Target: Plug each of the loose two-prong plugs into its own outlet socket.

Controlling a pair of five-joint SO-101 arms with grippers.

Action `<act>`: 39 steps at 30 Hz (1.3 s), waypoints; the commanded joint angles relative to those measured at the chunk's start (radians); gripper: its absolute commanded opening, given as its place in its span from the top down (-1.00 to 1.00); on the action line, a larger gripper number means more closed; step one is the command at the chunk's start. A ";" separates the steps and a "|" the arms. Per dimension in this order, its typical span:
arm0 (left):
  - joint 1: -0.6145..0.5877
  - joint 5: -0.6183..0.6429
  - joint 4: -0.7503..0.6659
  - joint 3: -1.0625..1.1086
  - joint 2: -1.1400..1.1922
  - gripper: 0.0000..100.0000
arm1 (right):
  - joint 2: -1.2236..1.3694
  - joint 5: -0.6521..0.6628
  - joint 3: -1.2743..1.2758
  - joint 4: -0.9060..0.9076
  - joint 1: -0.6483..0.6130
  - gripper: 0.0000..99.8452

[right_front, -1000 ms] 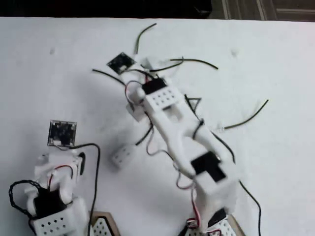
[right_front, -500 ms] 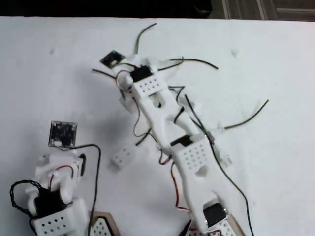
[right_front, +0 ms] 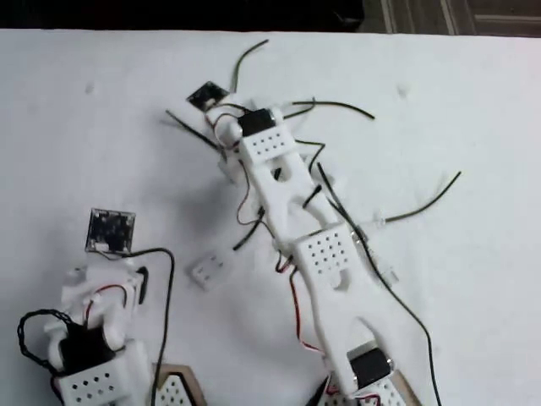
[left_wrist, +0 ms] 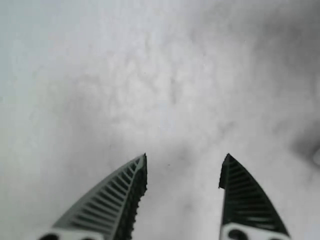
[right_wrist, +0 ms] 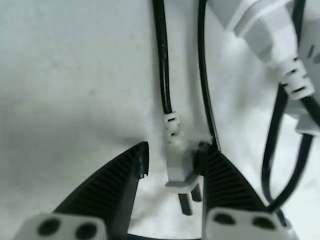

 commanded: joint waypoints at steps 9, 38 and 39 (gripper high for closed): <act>-0.007 -0.009 0.008 0.000 -0.007 0.51 | -0.071 0.012 -0.020 0.088 -0.002 0.97; -0.007 -0.011 0.008 0.002 -0.007 0.52 | -0.888 0.006 1.066 0.148 -0.031 0.97; -0.007 -0.011 0.008 0.002 -0.007 0.52 | -0.891 0.011 1.112 0.113 -0.027 0.97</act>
